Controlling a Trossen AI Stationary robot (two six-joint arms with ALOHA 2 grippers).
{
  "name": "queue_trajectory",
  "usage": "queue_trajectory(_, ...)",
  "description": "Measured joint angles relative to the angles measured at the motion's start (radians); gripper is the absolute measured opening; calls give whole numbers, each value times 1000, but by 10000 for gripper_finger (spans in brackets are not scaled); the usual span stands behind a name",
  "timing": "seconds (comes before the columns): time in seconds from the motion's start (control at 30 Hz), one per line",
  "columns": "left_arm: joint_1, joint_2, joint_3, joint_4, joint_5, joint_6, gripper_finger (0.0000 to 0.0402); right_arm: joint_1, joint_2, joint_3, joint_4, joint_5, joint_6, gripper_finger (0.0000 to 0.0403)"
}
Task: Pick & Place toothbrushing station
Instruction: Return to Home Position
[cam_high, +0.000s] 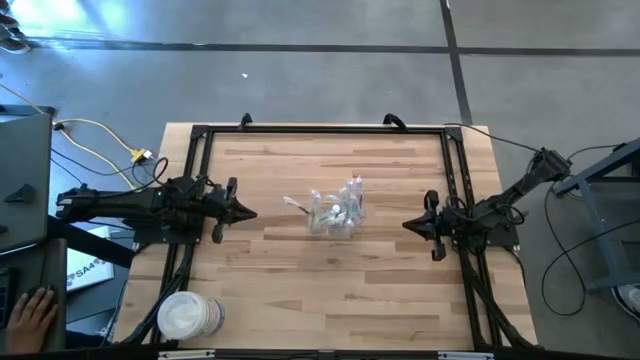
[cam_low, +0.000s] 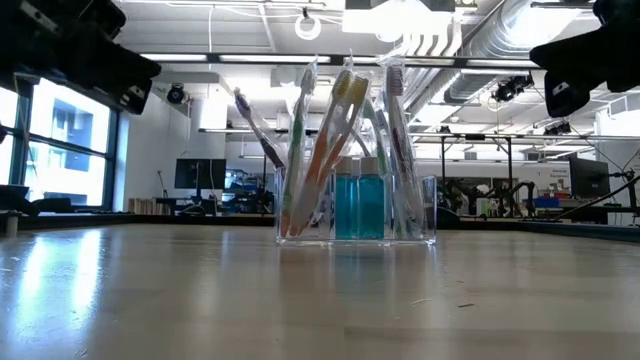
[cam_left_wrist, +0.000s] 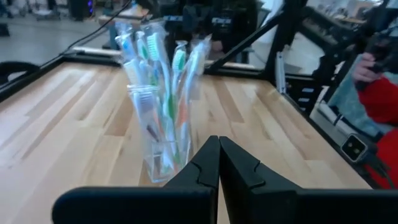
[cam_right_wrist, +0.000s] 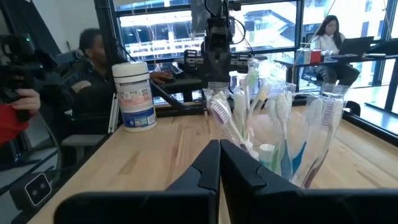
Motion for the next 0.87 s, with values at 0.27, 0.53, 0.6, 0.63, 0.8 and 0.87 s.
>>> queue_trajectory(0.27, 0, -111, -116, 62, 35, 5, 1, 0, 0, -1, -13, 1, -5, 2)
queue_trajectory(0.53, 0, -201, -179, 75, 67, 23, 1, 0, 0, -1, -25, 3, 4, 2)
queue_trajectory(0.6, 0, -206, -180, 64, 71, 33, 1, 0, 0, -1, -27, 3, 4, 2)
queue_trajectory(0.63, 0, -209, -181, 61, 73, 35, 1, 0, 0, -1, -27, 4, 4, 2)
queue_trajectory(0.8, 0, -216, -182, 54, 74, 43, 1, 0, 0, -1, -45, 6, 3, 2)
queue_trajectory(0.87, 0, -214, -182, 47, 86, 47, 1, 0, 1, -1, -58, 6, 3, 2)
